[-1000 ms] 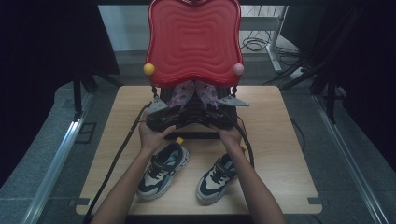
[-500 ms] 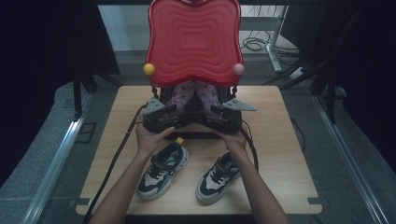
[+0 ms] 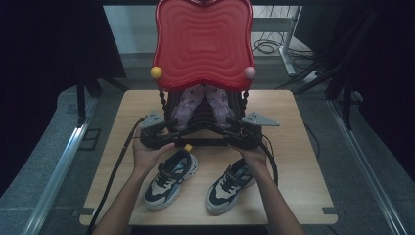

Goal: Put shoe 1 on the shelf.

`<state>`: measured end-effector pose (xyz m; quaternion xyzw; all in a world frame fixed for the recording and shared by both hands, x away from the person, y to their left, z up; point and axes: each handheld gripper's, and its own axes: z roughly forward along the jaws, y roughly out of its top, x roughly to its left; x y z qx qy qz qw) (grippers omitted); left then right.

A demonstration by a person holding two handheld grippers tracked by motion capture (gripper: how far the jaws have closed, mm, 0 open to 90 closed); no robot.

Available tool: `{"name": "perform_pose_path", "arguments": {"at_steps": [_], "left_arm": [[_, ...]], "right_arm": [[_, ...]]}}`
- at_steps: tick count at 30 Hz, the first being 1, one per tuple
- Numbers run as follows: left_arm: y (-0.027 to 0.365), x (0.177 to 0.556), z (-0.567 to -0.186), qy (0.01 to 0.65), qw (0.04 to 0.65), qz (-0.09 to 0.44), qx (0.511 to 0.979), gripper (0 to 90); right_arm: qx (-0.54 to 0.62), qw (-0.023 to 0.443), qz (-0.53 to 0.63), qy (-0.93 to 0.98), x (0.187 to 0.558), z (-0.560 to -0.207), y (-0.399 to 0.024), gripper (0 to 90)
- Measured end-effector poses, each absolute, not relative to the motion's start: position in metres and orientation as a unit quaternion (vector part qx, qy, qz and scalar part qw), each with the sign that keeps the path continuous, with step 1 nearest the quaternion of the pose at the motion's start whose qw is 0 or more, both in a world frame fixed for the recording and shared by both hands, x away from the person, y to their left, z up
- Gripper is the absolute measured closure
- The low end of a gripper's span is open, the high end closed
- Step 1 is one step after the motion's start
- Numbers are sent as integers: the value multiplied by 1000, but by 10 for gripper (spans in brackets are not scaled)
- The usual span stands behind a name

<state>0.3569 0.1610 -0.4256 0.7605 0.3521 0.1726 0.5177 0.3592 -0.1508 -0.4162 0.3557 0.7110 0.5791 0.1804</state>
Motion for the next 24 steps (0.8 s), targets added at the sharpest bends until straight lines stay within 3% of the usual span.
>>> {"name": "perform_pose_path", "arguments": {"at_steps": [13,24], "left_arm": [[176,333,-429,350,512,170,766,421],[184,308,-446,356,499,136,778,399]], "right_arm": [[346,180,574,720,344,-422,-158,451],[319,173,555,749,319,-436,-164,432]]}}
